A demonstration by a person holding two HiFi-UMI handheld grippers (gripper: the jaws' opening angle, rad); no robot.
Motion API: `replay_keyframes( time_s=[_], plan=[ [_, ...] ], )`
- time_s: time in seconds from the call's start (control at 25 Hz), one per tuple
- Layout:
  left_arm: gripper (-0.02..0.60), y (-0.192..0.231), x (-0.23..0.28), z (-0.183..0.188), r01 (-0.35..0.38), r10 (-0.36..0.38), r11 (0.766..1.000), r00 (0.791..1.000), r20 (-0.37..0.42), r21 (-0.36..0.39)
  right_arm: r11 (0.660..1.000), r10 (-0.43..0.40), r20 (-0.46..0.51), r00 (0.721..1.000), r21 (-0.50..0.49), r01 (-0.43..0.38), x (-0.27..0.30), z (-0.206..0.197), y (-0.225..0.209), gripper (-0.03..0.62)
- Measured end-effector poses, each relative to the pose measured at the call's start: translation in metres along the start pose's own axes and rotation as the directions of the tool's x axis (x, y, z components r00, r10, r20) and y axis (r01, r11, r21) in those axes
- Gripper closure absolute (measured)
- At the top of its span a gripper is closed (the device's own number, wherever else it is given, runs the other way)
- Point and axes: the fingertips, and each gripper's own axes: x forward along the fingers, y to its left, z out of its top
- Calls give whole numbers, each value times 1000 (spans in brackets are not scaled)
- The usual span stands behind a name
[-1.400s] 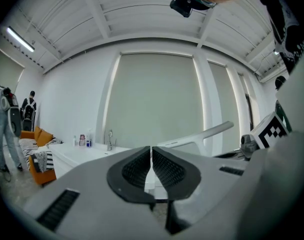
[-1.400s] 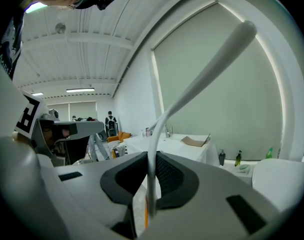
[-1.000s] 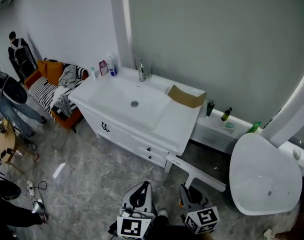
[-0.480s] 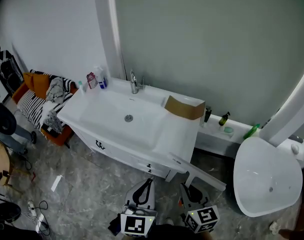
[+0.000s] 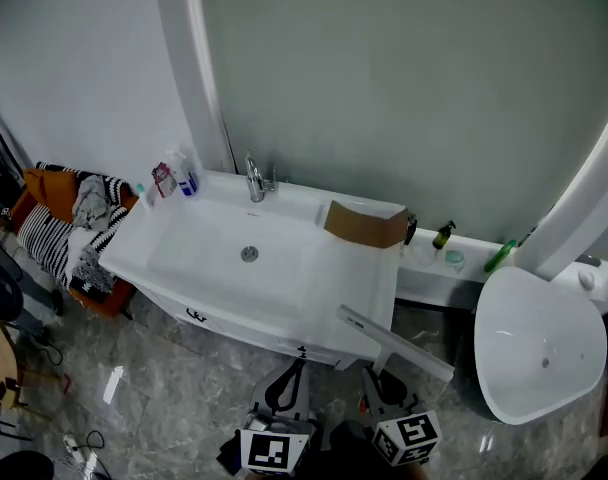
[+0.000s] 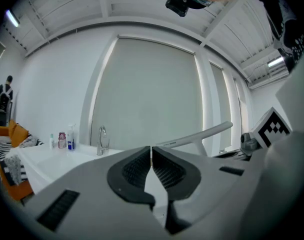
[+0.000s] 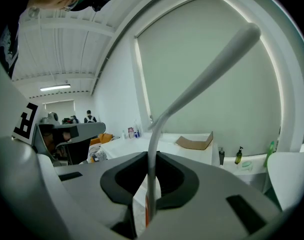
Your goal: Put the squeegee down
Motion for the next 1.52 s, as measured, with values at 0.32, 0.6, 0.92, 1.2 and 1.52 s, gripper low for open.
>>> replay_keyframes(
  time_s=[0.32, 0.6, 0.92, 1.2, 1.52],
  plan=[
    [568, 15, 17, -4, 7, -8, 999, 1000, -20, -37, 1000, 7, -16, 1000, 15, -6, 23, 1, 5, 539],
    [568, 16, 47, -7, 7, -9, 999, 999, -38, -45, 999, 29, -31, 999, 17, -29, 47, 7, -12, 539],
    [568, 21, 100, 4, 0, -1, 1000, 1000, -29, -26, 998, 61, -26, 998, 12, -60, 84, 31, -47, 539],
    [568, 17, 136, 1, 11, -11, 1000, 999, -41, -6, 998, 59, -14, 998, 16, -59, 106, 40, -81, 539],
    [568, 24, 154, -4, 3, -4, 1000, 998, -56, -16, 999, 36, -22, 999, 27, -35, 116, 42, -100, 539]
  ],
)
